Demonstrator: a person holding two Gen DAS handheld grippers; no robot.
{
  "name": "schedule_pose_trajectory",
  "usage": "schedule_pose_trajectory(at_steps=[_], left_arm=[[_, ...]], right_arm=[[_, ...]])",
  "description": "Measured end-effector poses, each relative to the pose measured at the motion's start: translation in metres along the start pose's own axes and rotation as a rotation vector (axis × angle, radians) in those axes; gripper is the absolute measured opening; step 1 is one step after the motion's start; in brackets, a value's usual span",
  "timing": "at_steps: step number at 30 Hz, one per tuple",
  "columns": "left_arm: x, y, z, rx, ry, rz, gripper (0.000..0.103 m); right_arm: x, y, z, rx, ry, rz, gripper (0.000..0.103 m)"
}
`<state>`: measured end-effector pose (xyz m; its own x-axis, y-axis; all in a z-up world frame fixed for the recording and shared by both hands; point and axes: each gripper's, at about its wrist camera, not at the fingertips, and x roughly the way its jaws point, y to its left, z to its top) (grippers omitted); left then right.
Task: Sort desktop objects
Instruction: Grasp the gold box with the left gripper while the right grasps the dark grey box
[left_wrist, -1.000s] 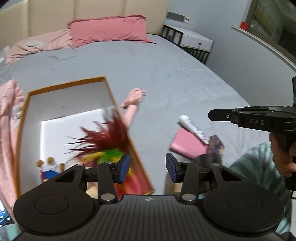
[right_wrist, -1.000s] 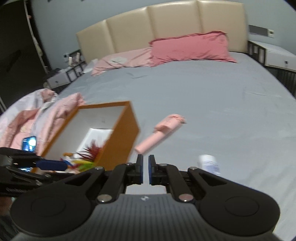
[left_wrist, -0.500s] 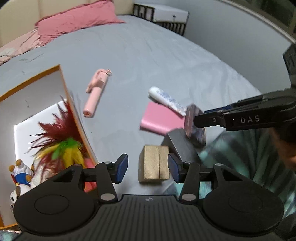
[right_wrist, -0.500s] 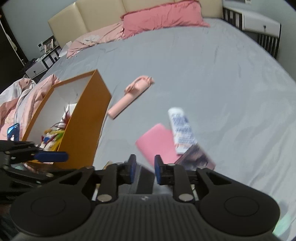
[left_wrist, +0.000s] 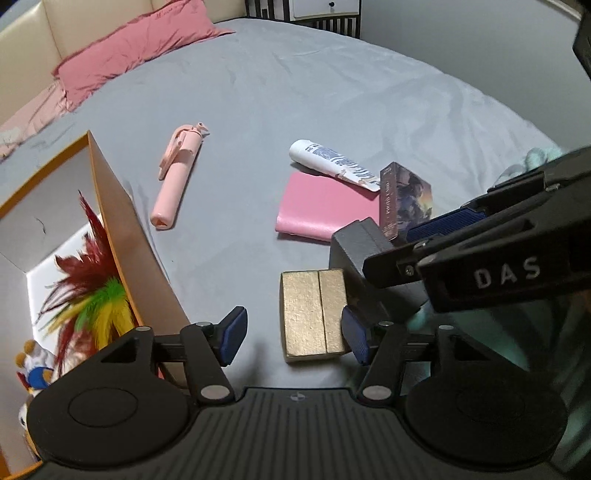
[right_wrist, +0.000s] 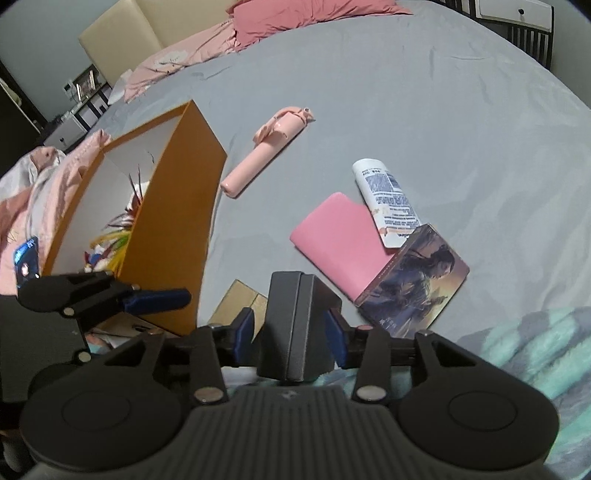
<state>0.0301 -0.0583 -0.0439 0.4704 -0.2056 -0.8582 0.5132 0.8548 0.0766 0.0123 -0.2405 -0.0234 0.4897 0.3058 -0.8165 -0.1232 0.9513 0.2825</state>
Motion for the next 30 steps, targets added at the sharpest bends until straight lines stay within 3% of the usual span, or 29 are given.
schedule_pose_trajectory(at_steps=[5, 10, 16, 21, 26, 30], left_arm=[[-0.001, -0.009, 0.000, 0.046, 0.002, -0.036, 0.065], [0.012, -0.013, 0.002, 0.057, 0.032, -0.012, 0.065], [0.025, -0.013, 0.004, 0.036, 0.054, -0.007, 0.065], [0.029, -0.009, 0.004, 0.016, 0.061, -0.014, 0.056], [0.030, -0.007, 0.004, -0.001, 0.059, -0.023, 0.054], [0.029, -0.007, 0.003, -0.013, 0.053, -0.023, 0.053]], right_arm=[[0.009, 0.003, 0.001, -0.012, 0.018, -0.007, 0.045], [0.017, 0.002, 0.002, -0.016, 0.037, -0.020, 0.045], [0.019, -0.003, 0.002, -0.002, 0.049, -0.005, 0.044], [0.019, -0.005, 0.004, -0.001, 0.065, -0.006, 0.044], [0.018, 0.002, 0.005, -0.032, 0.077, -0.036, 0.043], [0.027, 0.003, 0.007, -0.003, 0.109, -0.012, 0.039]])
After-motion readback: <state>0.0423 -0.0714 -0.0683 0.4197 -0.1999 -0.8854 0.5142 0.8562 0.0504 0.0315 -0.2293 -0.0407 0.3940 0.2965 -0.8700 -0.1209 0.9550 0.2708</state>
